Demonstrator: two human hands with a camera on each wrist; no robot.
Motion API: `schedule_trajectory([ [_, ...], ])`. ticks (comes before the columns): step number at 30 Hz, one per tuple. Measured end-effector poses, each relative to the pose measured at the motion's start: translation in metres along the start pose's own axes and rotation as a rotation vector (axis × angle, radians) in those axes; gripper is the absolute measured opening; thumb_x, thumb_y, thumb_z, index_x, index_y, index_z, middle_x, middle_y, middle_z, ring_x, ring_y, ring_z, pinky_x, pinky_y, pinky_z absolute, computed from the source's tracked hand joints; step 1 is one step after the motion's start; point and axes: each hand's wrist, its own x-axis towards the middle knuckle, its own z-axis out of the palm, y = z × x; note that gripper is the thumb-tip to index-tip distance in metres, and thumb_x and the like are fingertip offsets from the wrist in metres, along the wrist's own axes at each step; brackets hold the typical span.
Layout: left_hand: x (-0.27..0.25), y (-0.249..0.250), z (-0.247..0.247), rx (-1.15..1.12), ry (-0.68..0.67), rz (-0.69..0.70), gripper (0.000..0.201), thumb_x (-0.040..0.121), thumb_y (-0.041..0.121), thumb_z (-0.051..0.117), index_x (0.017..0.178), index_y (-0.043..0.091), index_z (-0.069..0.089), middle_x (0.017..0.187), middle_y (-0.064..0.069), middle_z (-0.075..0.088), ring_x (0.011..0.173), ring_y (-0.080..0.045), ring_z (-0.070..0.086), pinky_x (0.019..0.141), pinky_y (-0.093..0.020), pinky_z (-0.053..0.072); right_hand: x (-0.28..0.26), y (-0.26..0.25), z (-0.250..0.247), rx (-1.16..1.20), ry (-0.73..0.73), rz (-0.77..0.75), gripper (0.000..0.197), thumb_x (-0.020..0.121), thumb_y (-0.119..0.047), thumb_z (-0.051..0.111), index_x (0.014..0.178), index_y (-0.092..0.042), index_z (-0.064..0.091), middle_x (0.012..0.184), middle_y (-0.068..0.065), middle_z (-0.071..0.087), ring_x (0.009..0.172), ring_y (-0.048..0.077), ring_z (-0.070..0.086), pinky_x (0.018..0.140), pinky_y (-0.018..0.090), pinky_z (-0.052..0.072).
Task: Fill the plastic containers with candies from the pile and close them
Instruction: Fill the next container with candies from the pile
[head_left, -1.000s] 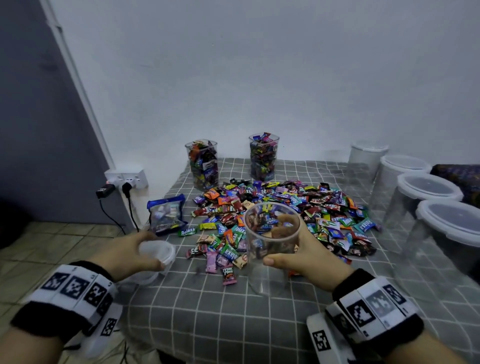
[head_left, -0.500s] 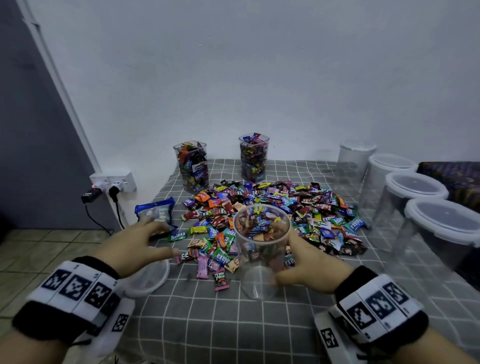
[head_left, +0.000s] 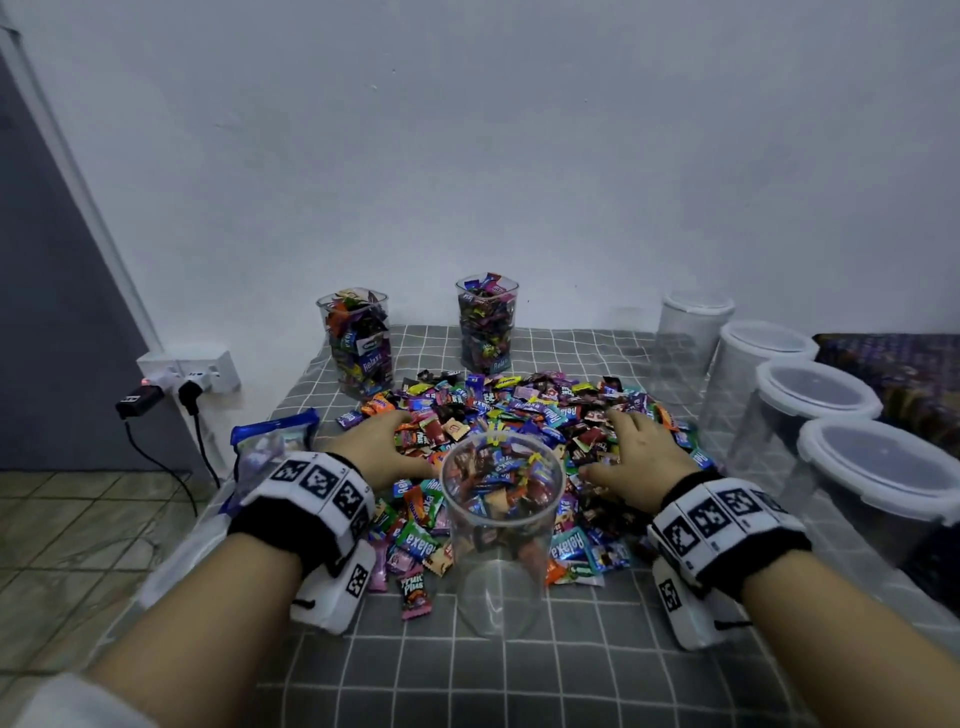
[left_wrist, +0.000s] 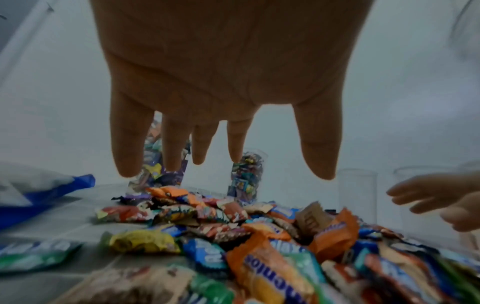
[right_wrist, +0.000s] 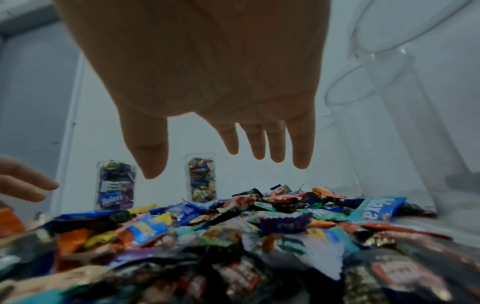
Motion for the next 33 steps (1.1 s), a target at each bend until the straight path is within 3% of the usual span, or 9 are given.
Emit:
schedule_trajectory([
  [7,0.041,-0.009,0.02,0.077,-0.029,-0.144,0.108,0.068,0.073,0.059,0.15,0.031,0.003,0.158,-0.01,-0.001,0.143,-0.034,0.012,0.115,-0.049,0.02,0.033,0.0,0.012,-0.052,-0.064,0.066,0.089,0.085,-0.058,0.053,0.15,-0.02,0.007,0.157,0.005,0.01,0.144,0.027,0.013,0.114,0.045,0.024],
  [15,0.073,-0.014,0.015,0.096,0.058,-0.202,0.108,0.069,0.075,0.056,0.149,0.032,0.0,0.157,-0.014,-0.002,0.142,-0.04,0.013,0.114,-0.052,0.021,0.049,-0.008,0.017,-0.076,-0.183,0.07,0.09,0.086,-0.064,0.045,0.151,-0.024,-0.004,0.159,0.006,0.0,0.145,0.029,0.006,0.116,0.046,0.018],
  [19,0.083,-0.015,0.015,0.101,-0.049,-0.225,0.105,0.072,0.073,0.054,0.15,0.031,-0.003,0.157,-0.017,-0.002,0.142,-0.038,0.012,0.113,-0.05,0.023,0.053,-0.008,0.019,-0.055,-0.274,0.039,0.092,0.084,-0.067,0.045,0.151,-0.028,-0.005,0.159,0.007,-0.003,0.145,0.031,0.001,0.117,0.048,0.013],
  [24,0.075,-0.003,0.012,0.14,-0.207,-0.177,0.098,0.072,0.075,0.05,0.148,0.039,-0.001,0.156,-0.016,-0.008,0.142,-0.039,0.012,0.114,-0.047,0.022,0.051,-0.012,0.018,-0.077,-0.319,-0.035,0.087,0.085,-0.067,0.043,0.15,-0.034,-0.004,0.159,0.005,0.0,0.145,0.033,0.004,0.116,0.047,0.014],
  [26,0.069,0.002,0.012,0.177,-0.225,-0.113,0.095,0.073,0.073,0.052,0.148,0.041,0.004,0.157,-0.016,-0.004,0.141,-0.037,0.018,0.112,-0.044,0.027,0.051,-0.015,0.02,-0.108,-0.328,-0.076,0.088,0.083,-0.07,0.044,0.15,-0.036,-0.002,0.159,0.004,0.002,0.145,0.033,0.006,0.116,0.047,0.016],
  [29,0.058,0.01,0.013,0.232,-0.203,-0.02,0.092,0.074,0.065,0.061,0.148,0.041,0.012,0.157,-0.007,0.017,0.139,-0.028,0.029,0.105,-0.034,0.034,0.052,-0.019,0.024,-0.162,-0.346,-0.131,0.095,0.076,-0.073,0.051,0.149,-0.039,0.002,0.159,0.0,0.006,0.144,0.033,0.009,0.115,0.049,0.021],
  [33,0.051,0.018,0.014,0.328,-0.159,0.022,0.081,0.075,0.062,0.063,0.144,0.039,0.029,0.147,0.0,0.04,0.131,-0.023,0.041,0.097,-0.032,0.042,0.051,-0.021,0.025,-0.188,-0.285,-0.195,0.088,0.079,-0.065,0.058,0.149,-0.037,0.012,0.156,0.001,0.019,0.14,0.026,0.026,0.111,0.04,0.031],
])
